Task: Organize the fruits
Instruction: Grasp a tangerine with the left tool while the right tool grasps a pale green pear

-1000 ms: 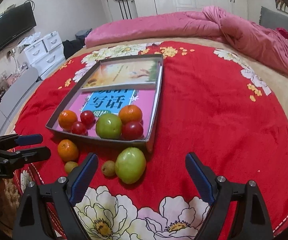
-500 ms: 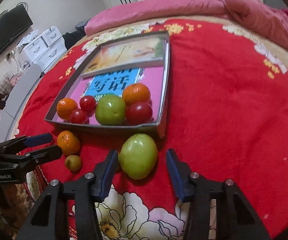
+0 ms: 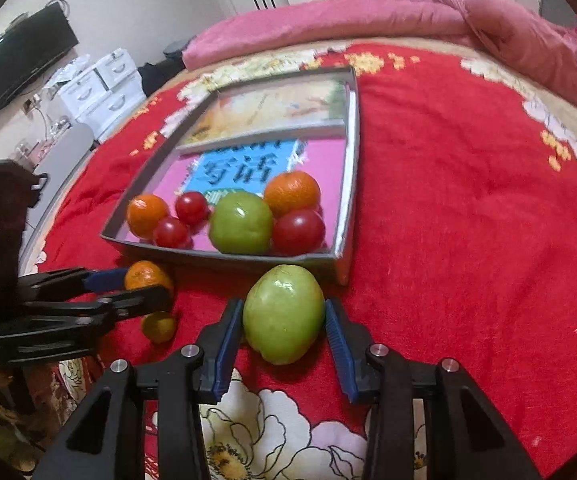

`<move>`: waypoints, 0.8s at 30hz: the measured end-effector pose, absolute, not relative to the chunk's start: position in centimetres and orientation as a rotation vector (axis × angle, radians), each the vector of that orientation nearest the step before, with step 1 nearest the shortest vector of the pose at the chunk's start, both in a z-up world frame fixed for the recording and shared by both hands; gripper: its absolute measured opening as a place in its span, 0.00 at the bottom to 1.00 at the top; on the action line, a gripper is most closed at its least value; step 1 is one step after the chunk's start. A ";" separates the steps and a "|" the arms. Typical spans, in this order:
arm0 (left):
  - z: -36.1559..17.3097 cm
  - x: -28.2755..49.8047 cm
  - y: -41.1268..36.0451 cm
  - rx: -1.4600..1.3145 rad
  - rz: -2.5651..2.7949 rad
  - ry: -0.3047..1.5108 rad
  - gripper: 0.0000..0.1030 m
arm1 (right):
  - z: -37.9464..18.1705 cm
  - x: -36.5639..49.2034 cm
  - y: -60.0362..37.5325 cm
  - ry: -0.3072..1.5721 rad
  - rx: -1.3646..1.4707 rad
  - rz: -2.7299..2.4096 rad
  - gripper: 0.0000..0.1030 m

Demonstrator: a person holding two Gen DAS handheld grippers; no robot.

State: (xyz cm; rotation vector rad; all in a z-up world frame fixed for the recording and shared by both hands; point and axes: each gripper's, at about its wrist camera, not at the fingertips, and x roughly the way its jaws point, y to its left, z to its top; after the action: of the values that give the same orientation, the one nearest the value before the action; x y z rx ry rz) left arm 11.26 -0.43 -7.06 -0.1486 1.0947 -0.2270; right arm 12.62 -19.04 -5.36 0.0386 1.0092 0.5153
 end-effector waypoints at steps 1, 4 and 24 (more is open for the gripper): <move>-7.0 11.3 -0.4 -0.150 -0.229 1.094 0.43 | -5.1 12.4 -19.1 0.998 0.034 0.519 0.41; -6.5 11.0 0.0 -0.151 -0.231 1.088 0.42 | -4.3 12.1 -19.1 0.961 0.033 0.539 0.41; 0.4 9.9 6.3 -0.227 -0.110 0.830 0.42 | -0.7 11.3 -18.7 0.763 0.008 0.586 0.41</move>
State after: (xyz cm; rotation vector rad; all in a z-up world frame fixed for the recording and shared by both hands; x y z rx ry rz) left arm 9.85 6.28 0.39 -0.2267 0.8298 -0.1105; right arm 11.31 -18.74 -0.74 0.0083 0.7633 0.5858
